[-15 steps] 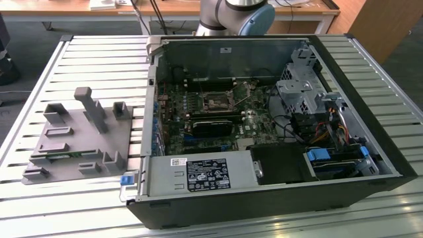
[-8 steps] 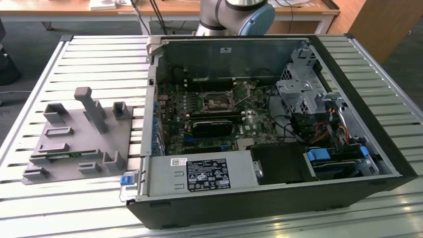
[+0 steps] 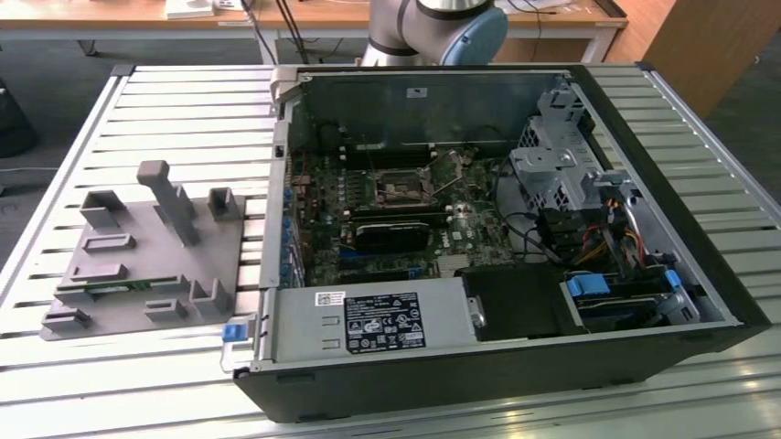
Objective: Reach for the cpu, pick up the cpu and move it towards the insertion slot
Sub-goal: 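Pick up the cpu and move it towards the insertion slot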
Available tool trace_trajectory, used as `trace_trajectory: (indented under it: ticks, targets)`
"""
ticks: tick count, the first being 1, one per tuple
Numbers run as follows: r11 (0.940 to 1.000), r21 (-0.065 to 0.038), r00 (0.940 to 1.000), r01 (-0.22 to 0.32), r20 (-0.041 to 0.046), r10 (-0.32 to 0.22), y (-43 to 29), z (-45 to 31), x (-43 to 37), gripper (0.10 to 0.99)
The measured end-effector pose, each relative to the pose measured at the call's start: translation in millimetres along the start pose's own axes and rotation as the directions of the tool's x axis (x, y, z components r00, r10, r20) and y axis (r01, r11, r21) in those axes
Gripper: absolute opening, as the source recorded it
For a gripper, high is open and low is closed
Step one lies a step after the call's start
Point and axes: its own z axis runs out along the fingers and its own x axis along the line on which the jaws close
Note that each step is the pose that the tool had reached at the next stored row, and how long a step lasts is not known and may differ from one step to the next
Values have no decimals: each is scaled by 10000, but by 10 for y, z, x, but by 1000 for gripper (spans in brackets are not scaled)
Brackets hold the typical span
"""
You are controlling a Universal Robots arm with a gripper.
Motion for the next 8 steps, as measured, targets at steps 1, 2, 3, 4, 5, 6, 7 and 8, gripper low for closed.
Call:
trace_trajectory:
  ticks: [1, 2, 3, 4, 5, 6, 7, 8]
  targets:
    - [10000, 1, 10000, 0, -1, 0, 1, -17, 0, 541]
    - [10000, 1, 10000, -1, -1, 1, 2, -32, 0, 541]
    - [10000, 1, 10000, -1, -1, 1, 3, -47, 0, 541]
    - [10000, 1, 10000, 0, 0, 0, 3, -62, 0, 541]
    - [10000, 0, 10000, 0, 1, 0, 4, -78, 0, 541]
    - [10000, 1, 10000, 0, -1, 0, 5, -97, 0, 541]
    - [10000, 0, 10000, 0, 0, 0, 6, -115, 0, 541]
    - [10000, 1, 10000, 0, 0, 0, 7, -137, 1, 541]
